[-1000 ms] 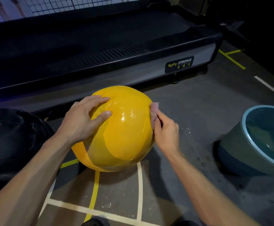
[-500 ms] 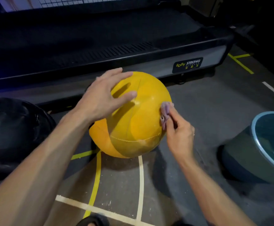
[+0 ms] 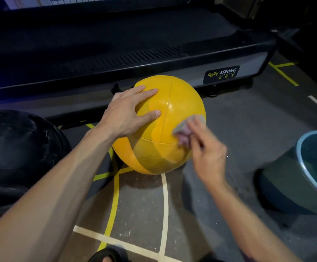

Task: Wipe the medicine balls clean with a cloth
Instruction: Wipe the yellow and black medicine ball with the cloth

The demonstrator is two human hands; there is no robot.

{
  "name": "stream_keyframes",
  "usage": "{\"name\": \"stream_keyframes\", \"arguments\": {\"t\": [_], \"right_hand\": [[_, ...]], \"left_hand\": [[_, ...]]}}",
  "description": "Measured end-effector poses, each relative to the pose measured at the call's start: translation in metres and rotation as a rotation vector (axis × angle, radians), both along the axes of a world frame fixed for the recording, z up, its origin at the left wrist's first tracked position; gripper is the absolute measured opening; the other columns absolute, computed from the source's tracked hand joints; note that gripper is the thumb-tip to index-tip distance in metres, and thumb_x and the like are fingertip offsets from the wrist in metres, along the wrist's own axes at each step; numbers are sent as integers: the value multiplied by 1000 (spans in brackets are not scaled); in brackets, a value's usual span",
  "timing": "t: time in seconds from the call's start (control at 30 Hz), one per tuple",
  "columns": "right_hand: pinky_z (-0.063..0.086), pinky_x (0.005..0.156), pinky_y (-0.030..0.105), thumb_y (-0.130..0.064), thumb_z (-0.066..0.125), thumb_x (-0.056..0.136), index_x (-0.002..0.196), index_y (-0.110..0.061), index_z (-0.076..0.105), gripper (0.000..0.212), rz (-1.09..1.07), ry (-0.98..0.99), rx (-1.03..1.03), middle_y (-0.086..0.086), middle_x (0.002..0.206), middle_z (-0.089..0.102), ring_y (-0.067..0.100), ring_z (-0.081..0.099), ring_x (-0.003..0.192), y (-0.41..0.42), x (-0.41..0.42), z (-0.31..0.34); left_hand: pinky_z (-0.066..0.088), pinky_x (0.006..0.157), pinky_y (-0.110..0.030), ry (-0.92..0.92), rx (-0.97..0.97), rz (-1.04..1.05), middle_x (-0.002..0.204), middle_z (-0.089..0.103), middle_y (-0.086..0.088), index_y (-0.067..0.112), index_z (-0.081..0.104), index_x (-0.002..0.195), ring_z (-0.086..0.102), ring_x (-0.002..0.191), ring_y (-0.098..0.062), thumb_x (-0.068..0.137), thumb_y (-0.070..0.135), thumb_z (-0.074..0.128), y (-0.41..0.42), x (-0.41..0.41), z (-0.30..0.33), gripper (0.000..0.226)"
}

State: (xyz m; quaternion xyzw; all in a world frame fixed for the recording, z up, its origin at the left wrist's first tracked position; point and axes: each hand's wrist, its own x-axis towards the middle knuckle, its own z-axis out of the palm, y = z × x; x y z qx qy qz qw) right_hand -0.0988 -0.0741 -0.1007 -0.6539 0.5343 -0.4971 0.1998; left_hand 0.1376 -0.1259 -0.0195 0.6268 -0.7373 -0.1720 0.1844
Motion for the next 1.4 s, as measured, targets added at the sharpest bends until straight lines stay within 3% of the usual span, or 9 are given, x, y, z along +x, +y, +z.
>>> {"name": "stream_keyframes", "arguments": {"t": [0.17, 0.47, 0.57, 0.63, 0.73, 0.83, 1.0, 1.23, 1.4], "right_hand": [[38, 92, 4, -4, 66, 91, 117, -12, 73, 28, -220, -50, 49, 5, 121, 59, 7, 58, 104, -24, 0, 15], [50, 87, 31, -1, 68, 86, 105, -16, 70, 25, -126, 22, 59, -1, 106, 59, 19, 60, 101, 2, -1, -9], [47, 83, 22, -7, 69, 87, 104, -23, 70, 23, -219, -87, 128, -4, 102, 63, 18, 60, 97, -15, -6, -2], [40, 79, 8, -6, 67, 89, 105, -21, 70, 22, -237, -158, 165, -3, 103, 63, 3, 59, 92, -17, -4, -2], [37, 75, 2, -8, 66, 91, 107, -20, 69, 20, -281, -212, 192, -2, 105, 64, -11, 56, 89, -20, -8, -5], [38, 74, 3, -12, 67, 91, 110, -21, 70, 21, -293, -225, 227, -3, 106, 64, -10, 57, 89, -28, -14, -6], [39, 74, 2, -16, 65, 93, 115, -21, 70, 23, -310, -213, 234, -2, 108, 65, -5, 58, 92, -33, -14, -10], [55, 89, 32, -22, 64, 95, 124, -24, 67, 29, -346, -265, 285, -3, 118, 67, 7, 62, 102, -29, -25, -17], [57, 89, 35, -16, 65, 95, 122, -21, 68, 28, -347, -312, 312, -2, 113, 70, 15, 66, 104, -18, -31, -25]], "left_hand": [[28, 114, -51, -7, 3, 46, 166, 27, 14, 53, 36, 153, 26, 146, -32, 87, 72, 58, -6, -11, 5, 72], [34, 111, -55, -16, -27, 114, 163, 32, 14, 57, 37, 150, 30, 141, -32, 82, 84, 53, -15, -22, -1, 74], [34, 110, -54, -9, -13, 156, 163, 33, 13, 55, 37, 151, 29, 141, -33, 83, 84, 52, -17, -29, 2, 74], [32, 115, -54, 182, -3, 126, 161, 37, 13, 50, 41, 151, 33, 144, -25, 90, 72, 58, -13, -22, 5, 66], [42, 115, -49, 589, -81, 168, 151, 51, 15, 40, 52, 146, 48, 138, -8, 98, 41, 67, 1, 4, 1, 50], [43, 114, -42, 471, -109, 316, 153, 46, 9, 34, 48, 148, 47, 138, -11, 97, 38, 70, 21, 26, -22, 56], [47, 103, -39, 402, 159, 303, 153, 50, 5, 32, 44, 153, 56, 129, -15, 84, 57, 69, 44, 35, -54, 78], [50, 92, -32, 355, 75, 273, 134, 61, 8, 28, 55, 141, 62, 114, -10, 79, 66, 67, 34, 27, -44, 73], [51, 89, -32, 445, -1, 307, 127, 60, 10, 27, 55, 139, 63, 106, -8, 85, 66, 66, 1, 18, -18, 68]]}}
